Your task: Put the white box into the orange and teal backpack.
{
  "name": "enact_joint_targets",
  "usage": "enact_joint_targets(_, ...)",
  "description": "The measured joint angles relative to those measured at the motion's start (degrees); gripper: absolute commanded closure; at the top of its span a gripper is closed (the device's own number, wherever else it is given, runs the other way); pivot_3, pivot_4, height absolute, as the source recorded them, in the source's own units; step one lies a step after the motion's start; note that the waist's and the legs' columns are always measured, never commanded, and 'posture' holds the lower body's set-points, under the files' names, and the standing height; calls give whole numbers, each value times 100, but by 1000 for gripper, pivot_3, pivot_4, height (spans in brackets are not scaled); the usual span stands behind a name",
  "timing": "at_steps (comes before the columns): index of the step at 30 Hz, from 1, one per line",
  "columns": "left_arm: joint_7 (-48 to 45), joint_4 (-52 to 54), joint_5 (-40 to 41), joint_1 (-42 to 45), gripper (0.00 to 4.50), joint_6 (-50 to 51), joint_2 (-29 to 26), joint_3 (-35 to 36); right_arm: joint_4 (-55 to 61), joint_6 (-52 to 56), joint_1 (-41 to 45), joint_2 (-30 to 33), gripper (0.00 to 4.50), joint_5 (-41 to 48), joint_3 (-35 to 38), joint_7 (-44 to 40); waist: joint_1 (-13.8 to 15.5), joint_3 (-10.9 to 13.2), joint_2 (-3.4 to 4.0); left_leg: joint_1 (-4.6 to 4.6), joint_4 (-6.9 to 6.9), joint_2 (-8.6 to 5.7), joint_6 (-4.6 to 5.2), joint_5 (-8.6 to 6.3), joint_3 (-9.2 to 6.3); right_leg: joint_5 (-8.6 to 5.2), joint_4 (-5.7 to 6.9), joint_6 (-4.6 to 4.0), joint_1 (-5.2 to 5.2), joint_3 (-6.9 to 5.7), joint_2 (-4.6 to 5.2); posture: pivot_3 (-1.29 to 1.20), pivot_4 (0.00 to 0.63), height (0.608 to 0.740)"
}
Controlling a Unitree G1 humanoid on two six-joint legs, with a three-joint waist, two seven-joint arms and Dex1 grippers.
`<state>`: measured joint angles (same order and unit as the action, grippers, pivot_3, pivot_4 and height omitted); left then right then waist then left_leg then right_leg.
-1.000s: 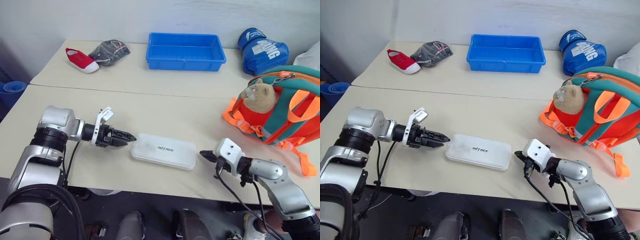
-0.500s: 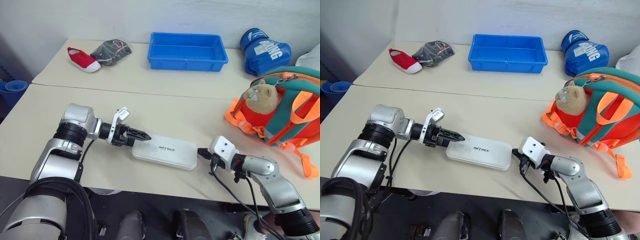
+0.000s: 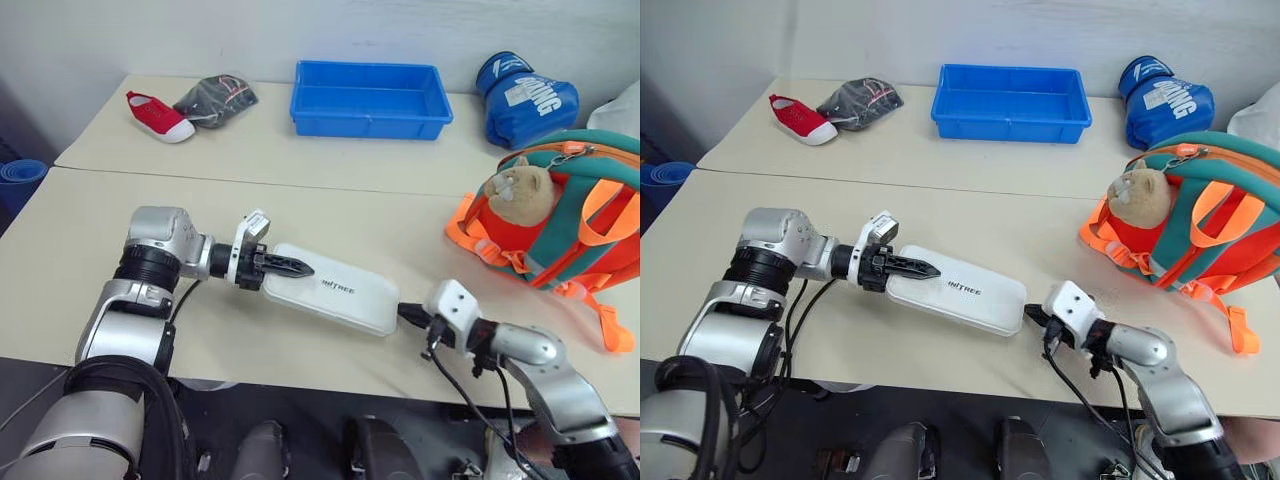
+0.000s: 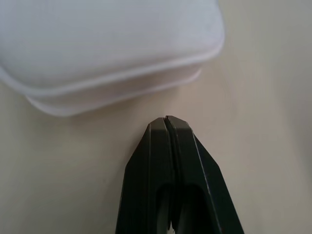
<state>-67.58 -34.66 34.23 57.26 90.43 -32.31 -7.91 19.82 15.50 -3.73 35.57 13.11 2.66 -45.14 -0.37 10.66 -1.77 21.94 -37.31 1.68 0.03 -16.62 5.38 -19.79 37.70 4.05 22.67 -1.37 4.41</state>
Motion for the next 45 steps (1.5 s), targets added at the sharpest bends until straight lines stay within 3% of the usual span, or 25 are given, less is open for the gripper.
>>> enact_joint_targets(3, -126, 828, 47, -551, 3310, -965, -352, 337, 491, -89, -1057, -137, 3892, 644, 1047, -18, 14, -1, 3, -3, 7, 3, -8, 4, -3, 0, -4, -1, -3, -3, -1, 0, 150, 740)
enact_joint_targets(7, -616, 1605, 44, -1447, 3310, -2934, -442, 824, 953, -479, -2430, -724, 2541, 1061, 2324, 147, 21, -1, 4, -12, 11, 3, -8, 3, -2, 0, -7, -1, -12, -3, 0, 0, 150, 740)
enact_joint_targets(10, -872, 1920, 58, -1721, 3310, -3685, -449, 1027, 1030, -855, -3131, -1249, 1550, 1266, 3151, 356, 29, -1, 4, -30, 17, 0, 1, -4, -1, 0, -9, -1, -29, 0, 5, 0, 150, 740)
enact_joint_targets(15, -816, 2411, 114, -1807, 3310, -4474, -330, 1263, 876, -1401, -3407, -1479, 1550, 1893, 4170, 358, -27, -2, 5, -49, 30, 1, 22, -20, 6, 0, -18, -1, -42, 12, 5, 0, 150, 740)
enact_joint_targets(19, -1004, 2523, 102, -1998, 3310, -4902, -248, 1094, 406, -1317, -2789, -903, 1550, 2182, 4275, 296, -150, -1, 7, -60, 32, 2, 21, -20, 10, 0, -18, -2, -48, 14, 2, 0, 150, 740)
enact_joint_targets(24, -1108, 2521, 114, -1991, 3310, -5208, -217, 1084, -635, -920, -1071, 180, 1550, 2276, 3684, -14, -152, 0, 9, -65, 28, 2, 25, -17, 10, 0, -10, -2, -49, 13, -4, 0, 150, 740)
enact_joint_targets(29, -1024, 2589, 149, -2106, 3310, -5140, -252, 1094, -1736, -642, 414, 590, 1550, 2217, 2945, -311, -99, 5, 19, -39, 23, 3, 12, -3, 7, -1, -8, -2, -29, 9, -7, 0, 150, 740)
enact_joint_targets(32, -556, 2541, 618, -2007, 3310, -4262, -225, 1399, -1858, -411, 900, 597, 2150, 2268, 2433, -666, -111, 8, 19, -19, 8, 4, 17, -1, 4, 1, -5, 2, -17, 7, -4, 0, 150, 740)
enact_joint_targets(39, -200, 2255, 964, -1715, 3310, -3783, -308, 1915, -2139, -468, 1426, 432, 4486, 2056, 1897, -844, -127, 8, 19, -20, 6, 1, 15, 0, 5, 4, -6, 7, -19, 4, -2, 0, 150, 740)
enact_joint_targets(45, -247, 2132, 973, -1722, 3310, -3778, -392, 1913, -1057, -57, 1468, 8, 4496, 2288, 1280, -701, -162, 9, 20, -23, 13, 7, -1, 9, 6, 3, 3, 6, -12, 8, -9, 0, 150, 740)
